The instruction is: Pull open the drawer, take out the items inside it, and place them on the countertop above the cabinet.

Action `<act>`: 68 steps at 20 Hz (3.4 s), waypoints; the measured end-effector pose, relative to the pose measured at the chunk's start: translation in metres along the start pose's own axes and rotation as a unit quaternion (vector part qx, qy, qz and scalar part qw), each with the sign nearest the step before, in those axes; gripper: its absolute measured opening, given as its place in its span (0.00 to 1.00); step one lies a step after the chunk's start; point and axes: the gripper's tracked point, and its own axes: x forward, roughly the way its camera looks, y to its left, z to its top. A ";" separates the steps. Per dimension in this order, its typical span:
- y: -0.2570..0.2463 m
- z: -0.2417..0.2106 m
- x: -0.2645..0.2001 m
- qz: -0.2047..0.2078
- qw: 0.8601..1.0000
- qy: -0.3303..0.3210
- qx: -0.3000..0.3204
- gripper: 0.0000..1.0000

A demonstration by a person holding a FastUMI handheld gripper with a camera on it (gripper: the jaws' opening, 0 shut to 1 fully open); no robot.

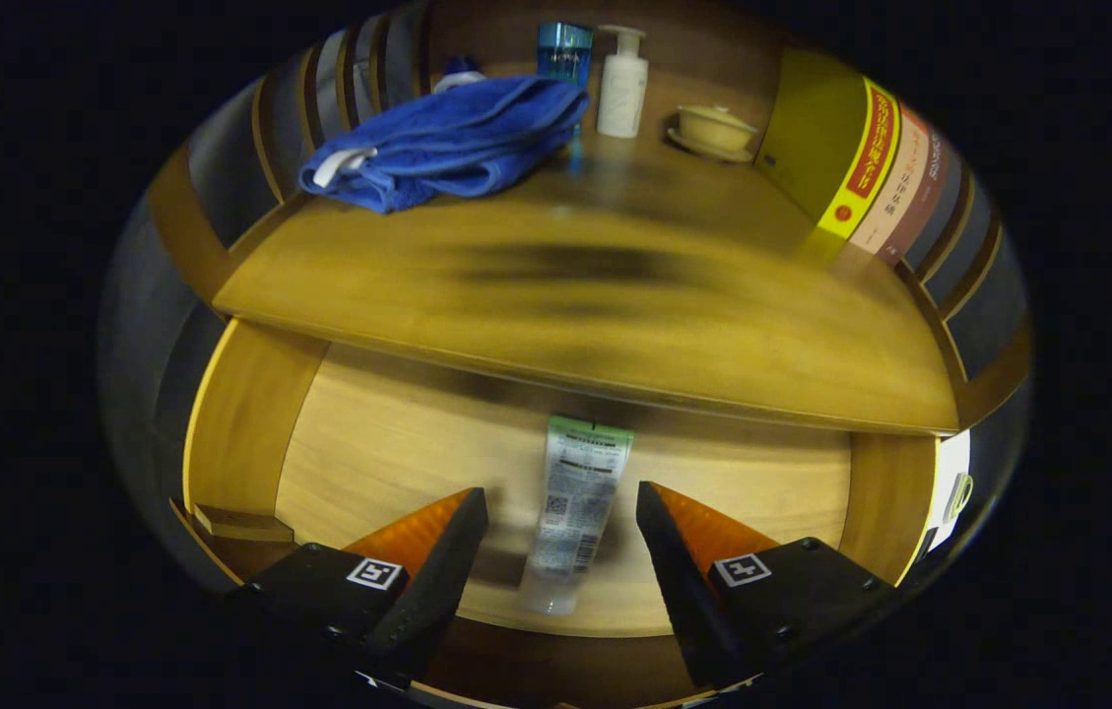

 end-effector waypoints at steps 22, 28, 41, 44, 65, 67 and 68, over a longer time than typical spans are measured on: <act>-0.022 0.139 -0.006 0.000 0.998 0.046 0.043 0.52; -0.038 0.239 -0.061 0.010 0.997 0.040 0.067 0.42; -0.056 0.321 -0.176 0.004 0.994 -0.082 0.065 0.42; -0.062 0.339 -0.198 0.001 0.990 -0.122 0.070 0.42; -0.070 0.506 -0.160 0.042 0.973 -0.168 0.156 0.42; -0.084 0.502 -0.145 0.021 0.977 -0.145 0.156 0.42; -0.084 0.505 -0.142 0.020 0.976 -0.146 0.160 0.42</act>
